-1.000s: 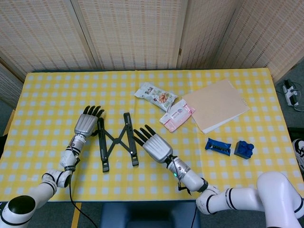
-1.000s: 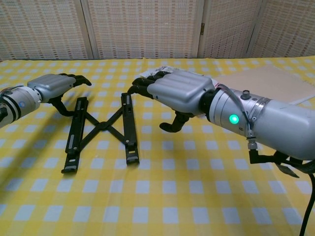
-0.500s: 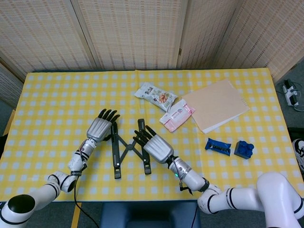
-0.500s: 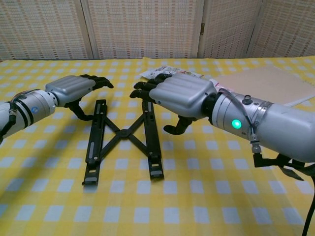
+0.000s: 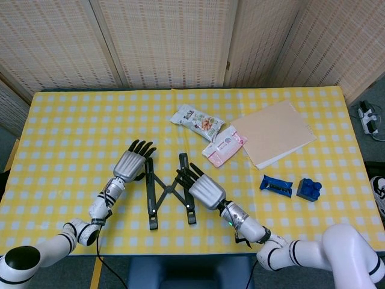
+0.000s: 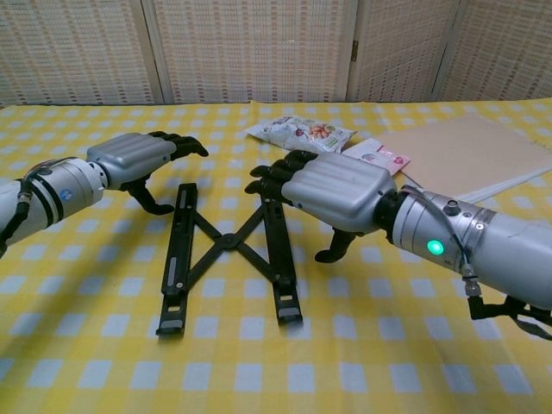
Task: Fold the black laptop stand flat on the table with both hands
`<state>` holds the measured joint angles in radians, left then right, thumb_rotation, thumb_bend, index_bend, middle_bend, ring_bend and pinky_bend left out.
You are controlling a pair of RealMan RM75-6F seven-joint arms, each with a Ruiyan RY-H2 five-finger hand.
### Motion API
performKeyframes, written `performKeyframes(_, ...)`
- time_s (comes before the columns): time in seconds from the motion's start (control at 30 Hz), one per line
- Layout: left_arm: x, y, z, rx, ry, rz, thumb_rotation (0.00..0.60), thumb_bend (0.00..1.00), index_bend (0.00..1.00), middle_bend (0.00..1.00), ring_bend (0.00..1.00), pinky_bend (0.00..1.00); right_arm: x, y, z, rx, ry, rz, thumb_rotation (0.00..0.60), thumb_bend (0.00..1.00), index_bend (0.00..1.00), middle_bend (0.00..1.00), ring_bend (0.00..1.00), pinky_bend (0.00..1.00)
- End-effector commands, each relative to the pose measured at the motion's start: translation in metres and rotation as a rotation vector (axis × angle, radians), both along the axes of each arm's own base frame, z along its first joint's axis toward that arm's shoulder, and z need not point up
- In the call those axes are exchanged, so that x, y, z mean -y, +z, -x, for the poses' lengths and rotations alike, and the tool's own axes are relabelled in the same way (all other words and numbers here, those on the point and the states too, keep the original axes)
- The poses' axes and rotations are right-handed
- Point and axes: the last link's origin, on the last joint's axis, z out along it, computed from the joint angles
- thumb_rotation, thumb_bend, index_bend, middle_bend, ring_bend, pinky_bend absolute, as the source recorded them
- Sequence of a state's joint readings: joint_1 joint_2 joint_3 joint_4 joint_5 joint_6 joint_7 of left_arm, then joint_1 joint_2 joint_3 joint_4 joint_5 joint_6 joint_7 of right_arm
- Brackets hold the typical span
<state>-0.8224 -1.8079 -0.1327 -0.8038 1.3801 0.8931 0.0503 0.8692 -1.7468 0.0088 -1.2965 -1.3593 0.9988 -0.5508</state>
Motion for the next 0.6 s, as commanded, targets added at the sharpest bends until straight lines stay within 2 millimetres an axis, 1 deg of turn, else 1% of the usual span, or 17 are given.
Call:
performKeyframes(0.03, 0.0, 0.0, 0.001, 0.005, 0.008, 0.003, 0.6, 0.31, 0.14, 0.07, 0.0, 0.06, -0.004, -0.01, 0.006, 0.025, 0.018, 0.005, 0.6, 0.22, 0.0, 0.0, 0.0, 0.0)
performKeyframes(0.33, 0.0, 0.0, 0.002, 0.038, 0.048, 0.022, 0.6, 0.31, 0.14, 0.07, 0.0, 0.06, -0.002, -0.021, 0.006, 0.079, 0.042, 0.023, 0.6, 0.22, 0.0, 0.0, 0.0, 0.0)
performKeyframes(0.6, 0.001, -0.002, 0.005, 0.062, 0.083, 0.037, 0.6, 0.31, 0.14, 0.07, 0.0, 0.06, -0.001, -0.026, 0.006, 0.081, 0.059, 0.035, 0.6, 0.22, 0.0, 0.0, 0.0, 0.0)
